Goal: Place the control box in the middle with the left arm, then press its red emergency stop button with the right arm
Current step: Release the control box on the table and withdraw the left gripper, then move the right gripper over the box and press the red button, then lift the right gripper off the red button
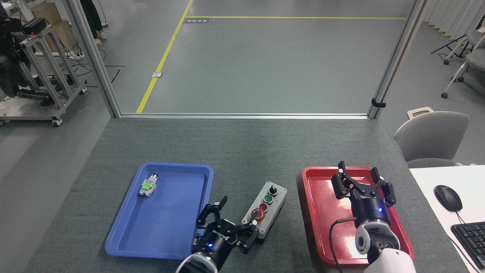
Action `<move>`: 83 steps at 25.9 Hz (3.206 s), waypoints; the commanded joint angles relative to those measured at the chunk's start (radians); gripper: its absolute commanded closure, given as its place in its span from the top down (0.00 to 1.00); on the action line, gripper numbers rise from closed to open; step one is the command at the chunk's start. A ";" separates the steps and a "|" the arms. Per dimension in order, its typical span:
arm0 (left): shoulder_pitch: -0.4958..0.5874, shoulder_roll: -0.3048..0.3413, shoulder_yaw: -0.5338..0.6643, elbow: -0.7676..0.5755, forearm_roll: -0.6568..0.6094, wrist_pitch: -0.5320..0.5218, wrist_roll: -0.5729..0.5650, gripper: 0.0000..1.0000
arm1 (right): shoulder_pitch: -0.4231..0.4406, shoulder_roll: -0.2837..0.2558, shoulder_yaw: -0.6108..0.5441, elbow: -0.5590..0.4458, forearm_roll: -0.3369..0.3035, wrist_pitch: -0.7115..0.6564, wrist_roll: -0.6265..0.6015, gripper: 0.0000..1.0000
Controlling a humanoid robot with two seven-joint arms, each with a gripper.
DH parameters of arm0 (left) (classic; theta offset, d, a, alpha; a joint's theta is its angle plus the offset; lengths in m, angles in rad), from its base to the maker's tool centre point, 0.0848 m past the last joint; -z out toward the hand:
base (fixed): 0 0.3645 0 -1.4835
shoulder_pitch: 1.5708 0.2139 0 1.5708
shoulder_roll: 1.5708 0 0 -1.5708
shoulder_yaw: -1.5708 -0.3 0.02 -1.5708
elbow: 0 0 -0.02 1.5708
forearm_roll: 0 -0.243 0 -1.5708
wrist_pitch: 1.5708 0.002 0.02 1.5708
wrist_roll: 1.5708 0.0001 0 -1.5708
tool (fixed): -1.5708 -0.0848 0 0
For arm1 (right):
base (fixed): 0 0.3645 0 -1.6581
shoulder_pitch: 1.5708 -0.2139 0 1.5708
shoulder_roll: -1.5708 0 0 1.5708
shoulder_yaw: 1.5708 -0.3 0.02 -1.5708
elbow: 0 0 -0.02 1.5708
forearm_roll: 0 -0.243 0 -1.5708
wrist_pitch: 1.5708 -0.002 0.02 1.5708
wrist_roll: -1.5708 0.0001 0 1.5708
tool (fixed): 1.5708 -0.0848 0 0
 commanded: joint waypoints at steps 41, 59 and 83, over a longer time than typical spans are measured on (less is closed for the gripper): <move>0.090 -0.006 0.549 -0.082 0.150 -0.197 0.012 0.99 | -0.100 0.062 0.472 0.327 0.084 -0.274 0.011 0.00; 0.088 -0.006 0.543 -0.079 0.148 -0.199 0.000 0.99 | -0.087 0.065 0.479 0.395 0.140 -0.274 0.006 0.00; 0.197 -0.015 0.541 -0.076 0.148 -0.197 0.014 0.99 | -0.024 -0.038 0.107 0.142 -0.118 0.062 0.003 1.00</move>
